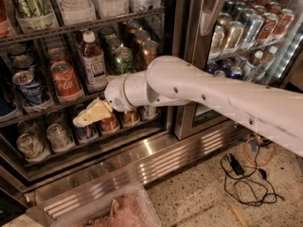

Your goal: Pick blue plastic bottle from middle shelf of fridge

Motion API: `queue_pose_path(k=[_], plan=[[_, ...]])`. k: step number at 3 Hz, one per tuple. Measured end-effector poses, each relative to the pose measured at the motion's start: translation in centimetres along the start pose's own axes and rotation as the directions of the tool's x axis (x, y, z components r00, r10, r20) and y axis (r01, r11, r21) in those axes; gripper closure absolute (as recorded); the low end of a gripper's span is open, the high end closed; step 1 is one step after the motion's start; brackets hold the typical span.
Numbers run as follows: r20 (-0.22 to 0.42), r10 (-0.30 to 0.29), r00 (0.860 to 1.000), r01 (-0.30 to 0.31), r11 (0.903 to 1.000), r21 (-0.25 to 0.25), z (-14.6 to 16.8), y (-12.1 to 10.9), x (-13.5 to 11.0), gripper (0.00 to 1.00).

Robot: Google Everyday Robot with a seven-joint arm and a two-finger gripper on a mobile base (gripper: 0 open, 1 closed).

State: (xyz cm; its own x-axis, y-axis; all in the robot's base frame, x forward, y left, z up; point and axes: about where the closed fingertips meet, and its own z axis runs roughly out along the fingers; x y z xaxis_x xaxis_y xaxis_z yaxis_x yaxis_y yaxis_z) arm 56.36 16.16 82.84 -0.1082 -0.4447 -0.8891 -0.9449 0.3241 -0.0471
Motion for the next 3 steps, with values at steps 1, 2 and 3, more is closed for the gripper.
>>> queue_pose_path(k=[1, 2, 3], plan=[[0.027, 0.011, 1.000, -0.013, 0.9985, 0.053, 0.5, -0.8, 0.9, 0.00], [0.042, 0.012, 0.999, -0.015, 0.9966, 0.082, 0.9, -1.5, 1.4, 0.00], [0.053, -0.002, 0.999, -0.003, 0.9947, 0.102, 0.8, -1.9, 1.0, 0.00]])
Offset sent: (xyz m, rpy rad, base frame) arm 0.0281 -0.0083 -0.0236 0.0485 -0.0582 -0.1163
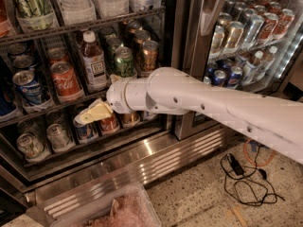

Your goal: Pick blue plastic bottle from middle shelf of fridge

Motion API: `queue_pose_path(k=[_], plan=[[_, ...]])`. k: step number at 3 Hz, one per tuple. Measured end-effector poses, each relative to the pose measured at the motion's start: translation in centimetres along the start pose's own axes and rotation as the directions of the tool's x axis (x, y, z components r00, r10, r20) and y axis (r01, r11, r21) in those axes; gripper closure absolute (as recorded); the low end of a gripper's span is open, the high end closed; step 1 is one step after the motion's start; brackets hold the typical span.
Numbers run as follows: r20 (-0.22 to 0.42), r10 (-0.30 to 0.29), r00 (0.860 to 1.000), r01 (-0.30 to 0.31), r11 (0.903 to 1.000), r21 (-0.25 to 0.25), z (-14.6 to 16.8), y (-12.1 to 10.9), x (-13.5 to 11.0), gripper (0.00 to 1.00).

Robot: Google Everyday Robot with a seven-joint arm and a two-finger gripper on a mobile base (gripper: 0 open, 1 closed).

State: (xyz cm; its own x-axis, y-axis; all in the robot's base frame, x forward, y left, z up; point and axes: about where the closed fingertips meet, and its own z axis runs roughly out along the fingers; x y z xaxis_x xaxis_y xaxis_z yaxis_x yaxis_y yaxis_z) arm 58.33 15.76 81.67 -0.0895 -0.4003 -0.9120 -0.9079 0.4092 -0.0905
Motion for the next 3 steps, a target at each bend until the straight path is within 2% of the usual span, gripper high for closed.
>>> queue_pose_path(k=[2, 3], plan=[[0.042, -0.026, 0.999, 0.024, 0.9987, 0.044, -0.3, -1.2, -0.7, 0.00], [0.063, -0.029, 0.998, 0.025, 0.9981, 0.056, 2.0, -1.4, -1.3, 0.00]])
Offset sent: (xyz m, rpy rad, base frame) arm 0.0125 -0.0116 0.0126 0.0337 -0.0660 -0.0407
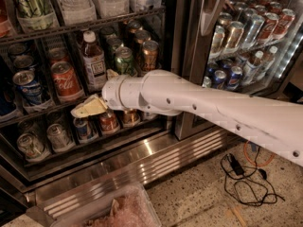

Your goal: Pick blue plastic bottle from middle shelf of fridge

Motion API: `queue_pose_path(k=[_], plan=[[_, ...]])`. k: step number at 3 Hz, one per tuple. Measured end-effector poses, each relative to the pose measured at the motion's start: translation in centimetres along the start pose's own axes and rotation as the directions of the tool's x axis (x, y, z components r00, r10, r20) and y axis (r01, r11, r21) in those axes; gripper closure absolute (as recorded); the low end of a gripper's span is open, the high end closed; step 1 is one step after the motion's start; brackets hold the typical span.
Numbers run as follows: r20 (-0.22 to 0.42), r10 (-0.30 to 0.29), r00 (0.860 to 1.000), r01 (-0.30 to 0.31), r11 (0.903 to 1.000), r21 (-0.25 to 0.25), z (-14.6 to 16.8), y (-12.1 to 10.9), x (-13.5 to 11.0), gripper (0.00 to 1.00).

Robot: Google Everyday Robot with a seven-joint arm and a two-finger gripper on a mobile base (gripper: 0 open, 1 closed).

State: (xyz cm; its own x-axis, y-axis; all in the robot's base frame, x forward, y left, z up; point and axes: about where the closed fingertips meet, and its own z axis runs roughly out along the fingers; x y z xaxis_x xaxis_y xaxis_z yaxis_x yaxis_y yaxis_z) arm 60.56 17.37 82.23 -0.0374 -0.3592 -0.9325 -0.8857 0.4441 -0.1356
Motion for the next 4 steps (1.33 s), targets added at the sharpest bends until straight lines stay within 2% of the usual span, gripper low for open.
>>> queue_pose_path(k=[2, 4], plan=[[0.015, -0.006, 1.000, 0.006, 0.9998, 0.017, 0.4, -0.2, -0.3, 0.00], [0.023, -0.008, 1.000, 0.006, 0.9957, 0.092, 0.1, -1.2, -0.3, 0.00]])
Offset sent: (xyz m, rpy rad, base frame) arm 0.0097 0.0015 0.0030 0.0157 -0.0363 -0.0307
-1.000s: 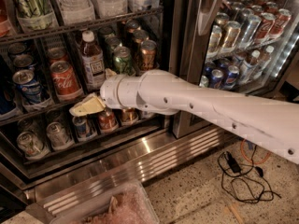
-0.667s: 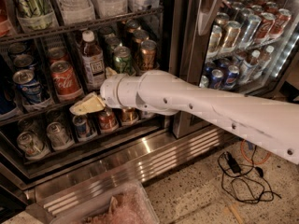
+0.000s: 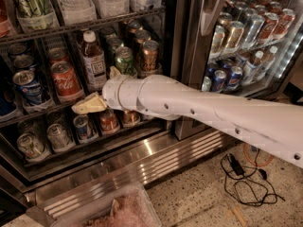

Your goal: Pick blue plastic bottle from middle shelf of fridge

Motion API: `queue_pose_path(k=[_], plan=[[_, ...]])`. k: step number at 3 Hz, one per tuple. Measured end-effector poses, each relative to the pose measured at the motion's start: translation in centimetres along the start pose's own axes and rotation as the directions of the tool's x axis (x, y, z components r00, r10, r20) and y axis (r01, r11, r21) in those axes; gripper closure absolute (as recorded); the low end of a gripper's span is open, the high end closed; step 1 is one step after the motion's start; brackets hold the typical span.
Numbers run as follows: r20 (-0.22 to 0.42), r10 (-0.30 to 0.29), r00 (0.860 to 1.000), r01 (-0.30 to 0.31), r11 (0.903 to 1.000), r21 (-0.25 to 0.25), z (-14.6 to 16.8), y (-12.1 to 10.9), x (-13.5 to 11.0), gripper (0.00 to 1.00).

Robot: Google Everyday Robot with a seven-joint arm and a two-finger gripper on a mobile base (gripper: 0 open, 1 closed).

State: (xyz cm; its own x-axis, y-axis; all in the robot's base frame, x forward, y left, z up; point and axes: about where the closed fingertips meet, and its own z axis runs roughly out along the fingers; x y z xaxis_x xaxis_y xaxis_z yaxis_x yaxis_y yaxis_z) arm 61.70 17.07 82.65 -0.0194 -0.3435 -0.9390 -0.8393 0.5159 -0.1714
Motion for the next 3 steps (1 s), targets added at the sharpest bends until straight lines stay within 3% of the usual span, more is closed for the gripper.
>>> queue_pose_path(k=[1, 2, 3], plan=[[0.003, 0.001, 1.000, -0.001, 0.9996, 0.030, 0.05, -0.47, 0.16, 0.00], [0.010, -0.003, 1.000, 0.002, 0.9993, 0.037, 0.44, -0.64, 0.22, 0.06], [0.015, -0.010, 1.000, 0.009, 0.9993, 0.037, 0.81, -0.73, 0.13, 0.06]])
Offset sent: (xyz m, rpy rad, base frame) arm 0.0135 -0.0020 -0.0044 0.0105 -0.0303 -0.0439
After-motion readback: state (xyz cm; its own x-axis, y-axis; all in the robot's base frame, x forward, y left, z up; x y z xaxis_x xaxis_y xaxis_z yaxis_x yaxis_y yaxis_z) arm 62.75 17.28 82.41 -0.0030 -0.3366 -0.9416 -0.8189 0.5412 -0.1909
